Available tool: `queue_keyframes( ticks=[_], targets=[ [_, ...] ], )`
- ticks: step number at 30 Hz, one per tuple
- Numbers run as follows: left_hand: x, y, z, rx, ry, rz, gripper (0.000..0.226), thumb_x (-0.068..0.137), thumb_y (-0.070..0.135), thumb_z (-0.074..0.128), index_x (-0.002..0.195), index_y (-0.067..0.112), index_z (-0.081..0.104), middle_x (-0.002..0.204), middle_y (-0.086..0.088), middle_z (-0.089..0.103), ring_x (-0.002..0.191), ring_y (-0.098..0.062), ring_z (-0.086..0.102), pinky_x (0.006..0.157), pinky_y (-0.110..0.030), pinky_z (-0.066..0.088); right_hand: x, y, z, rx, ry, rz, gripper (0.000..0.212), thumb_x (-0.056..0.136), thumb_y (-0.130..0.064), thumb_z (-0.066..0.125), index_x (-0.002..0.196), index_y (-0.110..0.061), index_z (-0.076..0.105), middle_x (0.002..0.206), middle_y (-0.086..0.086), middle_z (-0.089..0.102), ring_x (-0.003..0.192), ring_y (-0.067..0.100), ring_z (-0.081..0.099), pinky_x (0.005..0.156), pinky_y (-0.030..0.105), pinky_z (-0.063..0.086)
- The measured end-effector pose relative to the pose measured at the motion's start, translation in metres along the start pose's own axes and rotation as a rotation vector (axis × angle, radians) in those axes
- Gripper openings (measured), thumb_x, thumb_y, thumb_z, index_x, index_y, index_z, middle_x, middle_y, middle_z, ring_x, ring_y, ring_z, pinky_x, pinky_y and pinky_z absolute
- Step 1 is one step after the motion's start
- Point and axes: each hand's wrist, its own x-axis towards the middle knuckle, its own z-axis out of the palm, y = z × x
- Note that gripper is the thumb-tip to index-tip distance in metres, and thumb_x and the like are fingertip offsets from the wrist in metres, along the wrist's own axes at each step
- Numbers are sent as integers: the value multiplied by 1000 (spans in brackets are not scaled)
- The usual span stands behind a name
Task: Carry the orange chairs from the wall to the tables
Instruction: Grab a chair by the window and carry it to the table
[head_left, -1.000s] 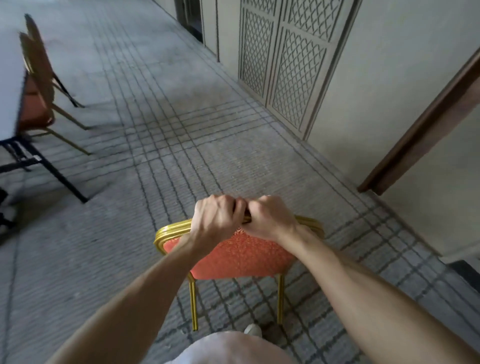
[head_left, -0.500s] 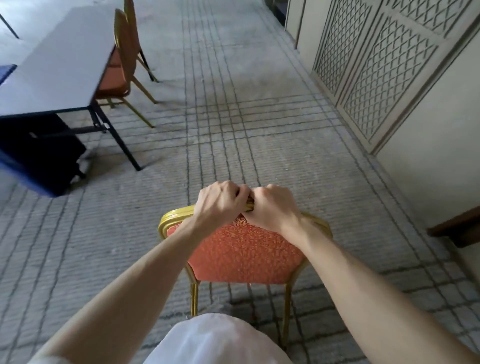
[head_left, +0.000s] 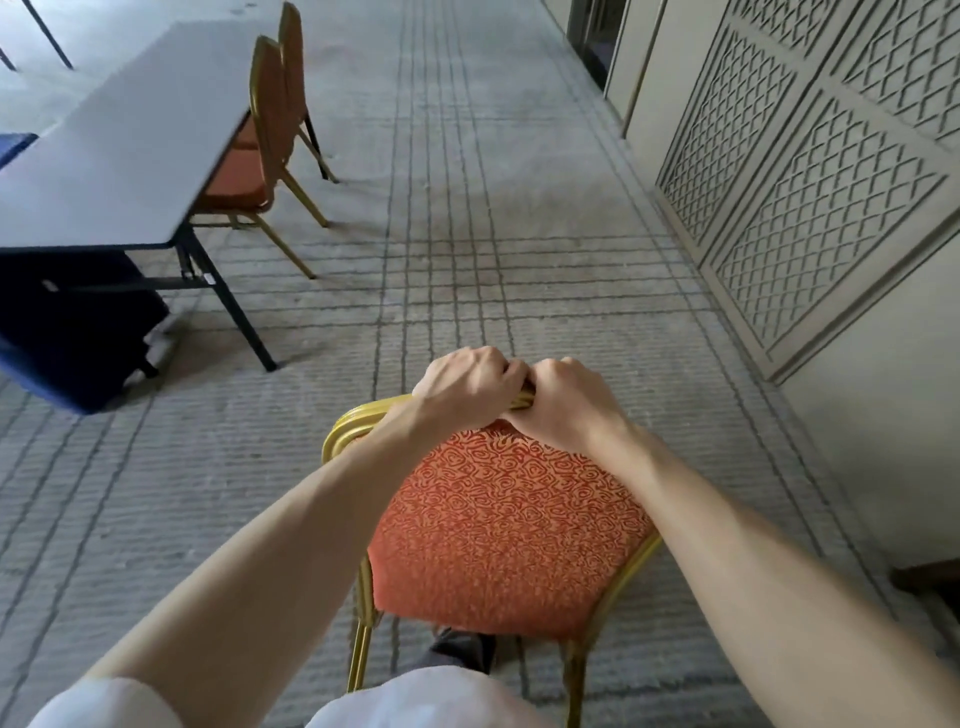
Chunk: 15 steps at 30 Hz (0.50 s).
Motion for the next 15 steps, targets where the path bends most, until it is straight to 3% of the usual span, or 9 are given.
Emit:
queue_keyframes(
  ticks=[5, 8, 12, 15],
  targets=[
    [73, -37, -20, 27, 12, 101, 28, 103, 26, 32, 90, 15, 55, 89, -7, 59, 90, -30, 61, 60, -36, 35, 88, 15, -9, -19, -61, 3, 28, 82, -44, 67, 72, -18, 66, 57, -9, 60, 57, 15, 63, 43, 21, 38],
    [100, -64, -37, 56, 56, 92, 32, 105, 26, 29, 95, 13, 57, 95, -8, 62, 89, -29, 60, 59, -35, 34, 134, 7, -17, -7, -66, -53, 36, 80, -51, 67, 75, -16, 68, 64, -2, 68, 58, 17, 63, 48, 25, 43],
    [124, -106, -58, 70, 117, 60, 27, 104, 26, 32, 93, 14, 54, 93, -8, 62, 86, -32, 60, 59, -34, 35, 189, -15, -28, -83, -46, -158, 36, 81, -51, 66, 79, -15, 70, 73, 4, 71, 66, 24, 64, 55, 25, 38],
    [142, -132, -73, -22, 217, -25, 32, 102, 31, 30, 79, 19, 49, 77, -3, 58, 79, -30, 60, 57, -33, 33, 229, -25, -34, -115, 10, -269, 29, 81, -43, 64, 77, -16, 70, 70, 4, 70, 66, 25, 66, 54, 25, 37]
  ],
)
